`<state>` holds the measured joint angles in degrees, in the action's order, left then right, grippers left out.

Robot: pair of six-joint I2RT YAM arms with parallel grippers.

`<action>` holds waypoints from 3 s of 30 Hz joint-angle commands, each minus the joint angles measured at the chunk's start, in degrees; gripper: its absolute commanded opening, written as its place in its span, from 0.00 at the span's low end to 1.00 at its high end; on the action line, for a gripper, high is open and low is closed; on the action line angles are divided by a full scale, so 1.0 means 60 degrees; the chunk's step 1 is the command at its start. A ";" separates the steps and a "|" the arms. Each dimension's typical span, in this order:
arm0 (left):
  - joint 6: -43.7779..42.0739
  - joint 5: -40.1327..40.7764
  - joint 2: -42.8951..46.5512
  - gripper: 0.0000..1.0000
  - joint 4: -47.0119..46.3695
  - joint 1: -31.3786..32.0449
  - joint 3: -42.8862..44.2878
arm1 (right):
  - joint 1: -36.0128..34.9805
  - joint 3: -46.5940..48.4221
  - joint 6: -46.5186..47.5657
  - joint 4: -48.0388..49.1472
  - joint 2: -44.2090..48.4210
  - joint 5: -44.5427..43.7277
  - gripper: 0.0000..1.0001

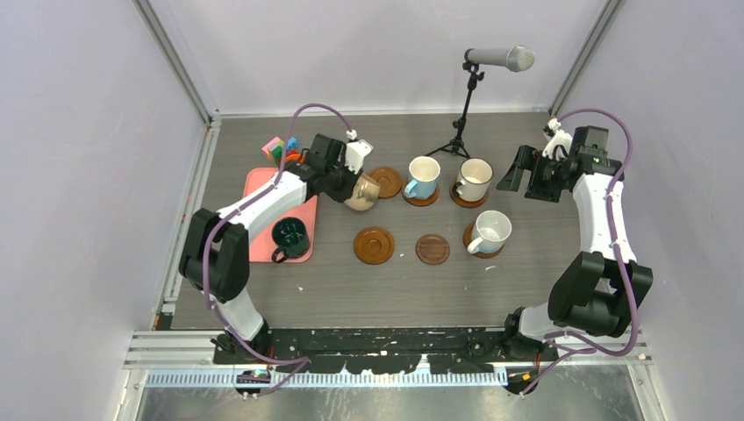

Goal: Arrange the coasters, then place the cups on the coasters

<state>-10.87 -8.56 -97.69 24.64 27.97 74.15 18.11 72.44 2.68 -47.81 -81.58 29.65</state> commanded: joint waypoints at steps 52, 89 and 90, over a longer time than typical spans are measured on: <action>0.1024 -0.0486 -0.1373 0.13 -0.1864 0.0056 0.0016 | 0.0015 0.0092 0.0081 0.0114 0.0423 -0.0049 0.90; 0.1310 -0.0468 -0.2598 0.29 -0.0041 0.0084 0.1597 | 0.0059 -0.0064 0.0206 0.0117 0.0516 -0.0140 0.90; 0.1327 -0.0482 -0.2552 0.30 -0.0072 0.0085 0.1588 | 0.0069 -0.0070 0.0212 0.0115 0.0516 -0.0133 0.90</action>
<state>-3.42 -10.35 -115.04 24.43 28.29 81.43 18.22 72.38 2.98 -47.86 -81.23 29.02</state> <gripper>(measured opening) 0.280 0.897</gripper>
